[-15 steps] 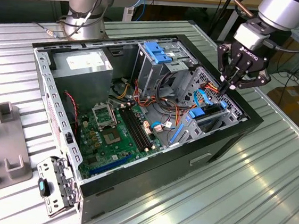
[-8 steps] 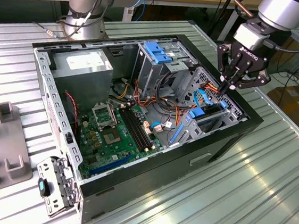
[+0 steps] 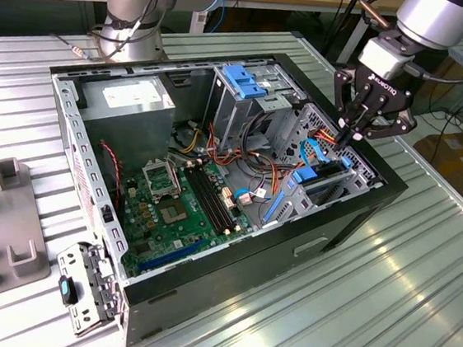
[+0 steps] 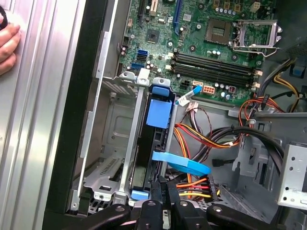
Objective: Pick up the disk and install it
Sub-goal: 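Insert the second disk wire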
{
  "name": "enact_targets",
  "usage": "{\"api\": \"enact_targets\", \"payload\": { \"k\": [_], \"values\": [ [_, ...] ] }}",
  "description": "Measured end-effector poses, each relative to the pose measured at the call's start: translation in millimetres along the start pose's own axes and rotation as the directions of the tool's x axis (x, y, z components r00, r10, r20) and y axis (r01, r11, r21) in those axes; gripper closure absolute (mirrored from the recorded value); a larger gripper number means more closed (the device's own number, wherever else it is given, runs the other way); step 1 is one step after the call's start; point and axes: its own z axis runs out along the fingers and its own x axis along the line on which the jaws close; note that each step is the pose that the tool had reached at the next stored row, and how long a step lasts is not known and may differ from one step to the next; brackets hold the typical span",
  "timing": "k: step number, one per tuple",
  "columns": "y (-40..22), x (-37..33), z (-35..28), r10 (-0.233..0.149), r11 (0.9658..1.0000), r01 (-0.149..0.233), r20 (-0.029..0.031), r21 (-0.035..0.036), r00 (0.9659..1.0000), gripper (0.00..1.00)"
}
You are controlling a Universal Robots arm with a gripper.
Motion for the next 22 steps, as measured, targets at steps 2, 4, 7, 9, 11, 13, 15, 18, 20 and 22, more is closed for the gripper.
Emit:
{"api": "enact_targets", "payload": {
  "k": [2, 4, 7, 9, 11, 13, 15, 18, 20, 22],
  "values": [
    [0.1, 0.4, 3.2, 0.01, 0.9999, -0.01, 0.0001, -0.0001, 0.9999, 0.84],
    [0.2, 0.4, 5.2, 0.035, 0.9994, -0.035, 0.0003, -0.0005, 0.9994, 0.84],
    [0.1, 0.4, 7.7, 0.086, 0.9963, -0.086, 0.0009, -0.0014, 0.9963, 0.84],
    [0.2, 0.6, 7.9, 0.093, 0.9956, -0.093, 0.001, -0.0016, 0.9956, 0.84],
    [0.5, 2.5, 8.3, 0.094, 0.9956, -0.094, 0.0011, -0.0016, 0.9956, 0.84],
    [1.4, 4.1, 8.9, 0.094, 0.9955, -0.094, 0.0013, -0.0016, 0.9955, 0.84],
    [2.1, 4.3, 9.4, 0.095, 0.9955, -0.095, 0.0011, -0.0016, 0.9955, 0.84],
    [2.4, 4.5, 10.2, 0.098, 0.9952, -0.098, 0.0012, -0.0017, 0.9952, 0.84],
    [5.3, 4.0, 10.3, 0.099, 0.9951, -0.099, 0.0012, -0.0017, 0.9951, 0.84],
    [5.4, 3.9, 10.3, 0.099, 0.9951, -0.099, 0.0013, -0.0017, 0.9951, 0.84]
  ]
}}
